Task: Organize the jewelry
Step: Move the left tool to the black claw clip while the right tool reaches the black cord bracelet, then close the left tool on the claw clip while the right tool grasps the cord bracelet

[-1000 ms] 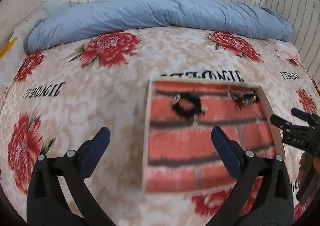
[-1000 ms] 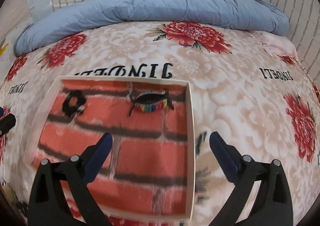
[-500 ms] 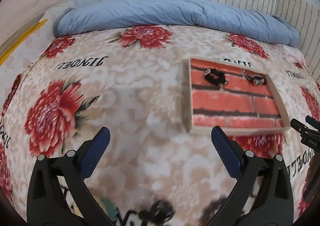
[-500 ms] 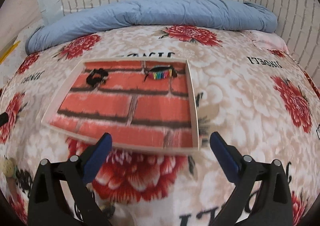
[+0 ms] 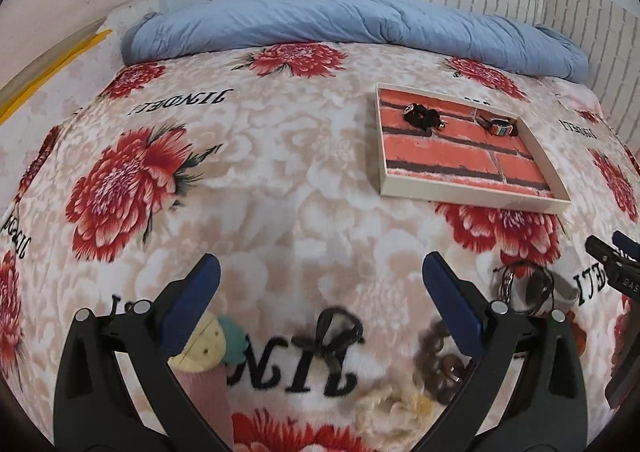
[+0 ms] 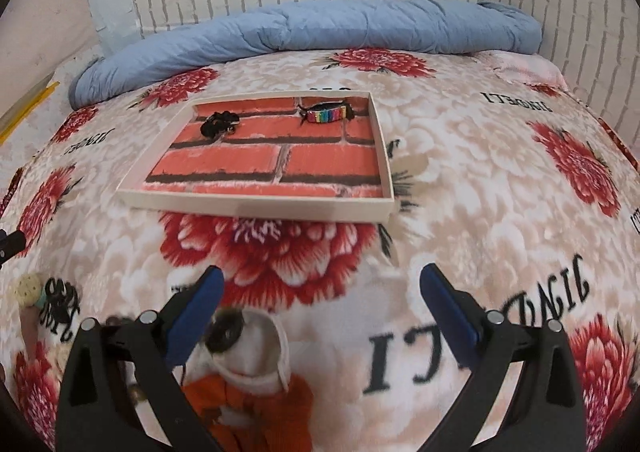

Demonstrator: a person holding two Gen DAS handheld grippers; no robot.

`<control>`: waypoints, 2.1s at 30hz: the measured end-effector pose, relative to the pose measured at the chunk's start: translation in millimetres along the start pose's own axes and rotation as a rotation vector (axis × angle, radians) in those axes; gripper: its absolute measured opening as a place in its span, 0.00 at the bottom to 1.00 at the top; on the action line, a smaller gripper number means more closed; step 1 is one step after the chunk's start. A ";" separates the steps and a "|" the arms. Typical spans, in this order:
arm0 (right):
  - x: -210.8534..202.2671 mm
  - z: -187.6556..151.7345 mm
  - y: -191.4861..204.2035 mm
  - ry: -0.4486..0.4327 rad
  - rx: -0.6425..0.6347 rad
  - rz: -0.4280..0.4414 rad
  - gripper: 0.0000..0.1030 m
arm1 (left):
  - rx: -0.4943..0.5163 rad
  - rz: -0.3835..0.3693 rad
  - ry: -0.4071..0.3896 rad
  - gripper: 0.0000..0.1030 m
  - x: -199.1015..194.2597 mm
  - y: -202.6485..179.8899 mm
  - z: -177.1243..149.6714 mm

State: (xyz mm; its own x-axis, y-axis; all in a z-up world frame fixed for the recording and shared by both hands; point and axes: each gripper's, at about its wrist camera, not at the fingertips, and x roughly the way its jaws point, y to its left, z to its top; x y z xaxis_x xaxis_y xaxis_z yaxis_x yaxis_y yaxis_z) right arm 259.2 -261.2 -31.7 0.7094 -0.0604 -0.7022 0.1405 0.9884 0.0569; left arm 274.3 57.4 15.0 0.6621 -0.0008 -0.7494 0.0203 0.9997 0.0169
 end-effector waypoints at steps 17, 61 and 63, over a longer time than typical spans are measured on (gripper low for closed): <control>-15.7 -28.6 49.4 -0.023 -0.092 0.006 0.93 | -0.013 0.036 0.014 0.95 14.3 24.9 -22.8; 42.1 -21.4 89.7 0.074 -0.145 -0.009 0.09 | 0.079 -0.105 0.093 0.34 67.6 -9.0 -50.4; 41.5 -19.7 87.5 0.075 -0.137 0.003 0.09 | 0.073 -0.106 0.093 0.34 67.4 -8.9 -50.1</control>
State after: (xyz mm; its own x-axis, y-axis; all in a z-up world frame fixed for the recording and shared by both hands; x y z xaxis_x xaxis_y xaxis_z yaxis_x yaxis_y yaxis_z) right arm 287.3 -174.5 -69.9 0.6556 -0.0517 -0.7533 0.0390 0.9986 -0.0347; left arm 281.3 49.8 -68.9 0.5812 -0.1006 -0.8075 0.1435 0.9894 -0.0199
